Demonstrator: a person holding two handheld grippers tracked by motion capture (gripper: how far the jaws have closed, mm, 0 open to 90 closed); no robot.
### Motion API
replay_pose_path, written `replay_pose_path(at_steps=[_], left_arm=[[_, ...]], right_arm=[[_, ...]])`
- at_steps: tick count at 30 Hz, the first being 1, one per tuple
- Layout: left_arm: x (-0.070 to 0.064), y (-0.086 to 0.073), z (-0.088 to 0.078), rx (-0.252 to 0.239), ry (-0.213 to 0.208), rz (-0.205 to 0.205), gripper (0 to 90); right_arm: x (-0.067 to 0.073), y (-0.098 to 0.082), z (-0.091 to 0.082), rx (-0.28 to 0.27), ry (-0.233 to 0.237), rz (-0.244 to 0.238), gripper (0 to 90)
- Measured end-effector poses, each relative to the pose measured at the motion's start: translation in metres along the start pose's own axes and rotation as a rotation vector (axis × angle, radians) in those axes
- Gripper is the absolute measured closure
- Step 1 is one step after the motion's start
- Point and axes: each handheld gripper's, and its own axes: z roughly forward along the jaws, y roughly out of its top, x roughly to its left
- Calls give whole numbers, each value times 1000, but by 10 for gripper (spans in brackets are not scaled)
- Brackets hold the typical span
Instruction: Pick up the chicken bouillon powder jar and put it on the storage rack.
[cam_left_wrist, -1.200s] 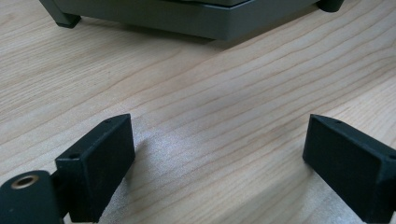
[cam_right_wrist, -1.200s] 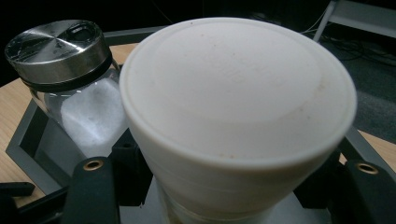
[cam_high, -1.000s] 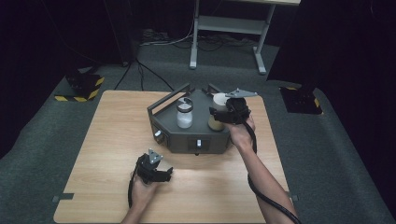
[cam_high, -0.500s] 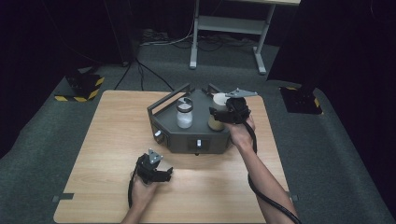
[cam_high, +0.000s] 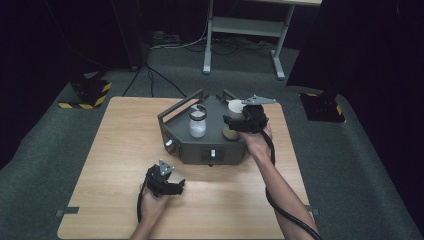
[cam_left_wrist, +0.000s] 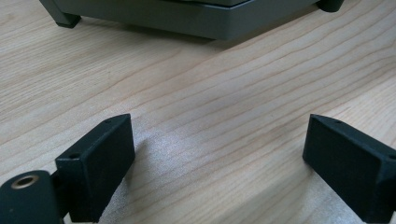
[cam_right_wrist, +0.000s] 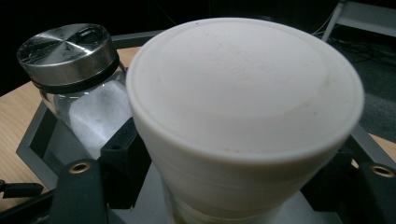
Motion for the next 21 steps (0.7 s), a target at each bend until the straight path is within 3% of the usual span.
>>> replay_pose_path(at_steps=[6,21], left_arm=[[0,0,0,0,0,0,90],[0,0,0,0,0,0,90]], right_arm=[[5,-3,-2,-15,-8,-9,202],[3,-18,-21,-40,-14,-14,190]])
